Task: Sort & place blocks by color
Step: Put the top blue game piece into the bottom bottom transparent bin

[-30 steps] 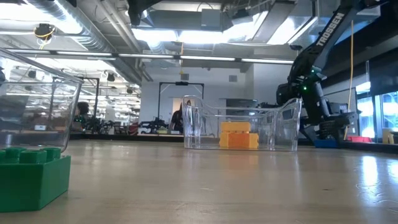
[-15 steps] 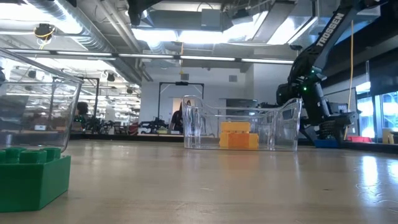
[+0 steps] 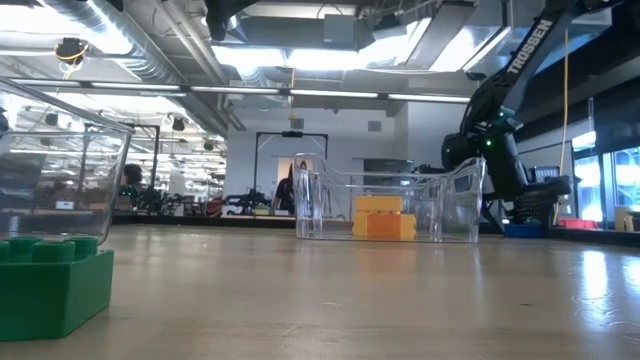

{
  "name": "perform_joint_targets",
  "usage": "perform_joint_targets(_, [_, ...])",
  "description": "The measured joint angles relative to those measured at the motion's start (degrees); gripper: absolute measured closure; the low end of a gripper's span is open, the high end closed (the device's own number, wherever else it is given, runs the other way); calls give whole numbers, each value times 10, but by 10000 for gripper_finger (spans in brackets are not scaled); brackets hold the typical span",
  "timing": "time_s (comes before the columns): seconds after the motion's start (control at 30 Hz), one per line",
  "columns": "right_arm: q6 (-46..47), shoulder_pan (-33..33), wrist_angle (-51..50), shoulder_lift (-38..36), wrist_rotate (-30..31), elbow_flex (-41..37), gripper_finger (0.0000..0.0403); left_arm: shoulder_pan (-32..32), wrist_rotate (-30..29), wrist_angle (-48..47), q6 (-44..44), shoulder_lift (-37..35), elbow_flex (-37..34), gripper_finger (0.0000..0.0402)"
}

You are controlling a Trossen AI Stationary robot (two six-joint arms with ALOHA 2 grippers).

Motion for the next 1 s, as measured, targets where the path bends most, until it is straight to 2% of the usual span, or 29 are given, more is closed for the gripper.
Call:
perform_joint_targets(0.37, [-22, 52, 52, 1, 6, -1, 52, 0, 2, 0, -16, 0, 0, 136])
perform_joint_targets(0.5, [95, 51, 38, 1, -13, -1, 52, 0, 7, 0, -27, 0, 0, 136])
perform_joint_targets(0.73, [231, 50, 20, 0, -21, 0, 52, 0, 11, 0, -45, 0, 0, 136])
perform_joint_targets(1.0, [333, 50, 20, 0, 7, -1, 52, 0, 10, 0, -46, 0, 0, 136])
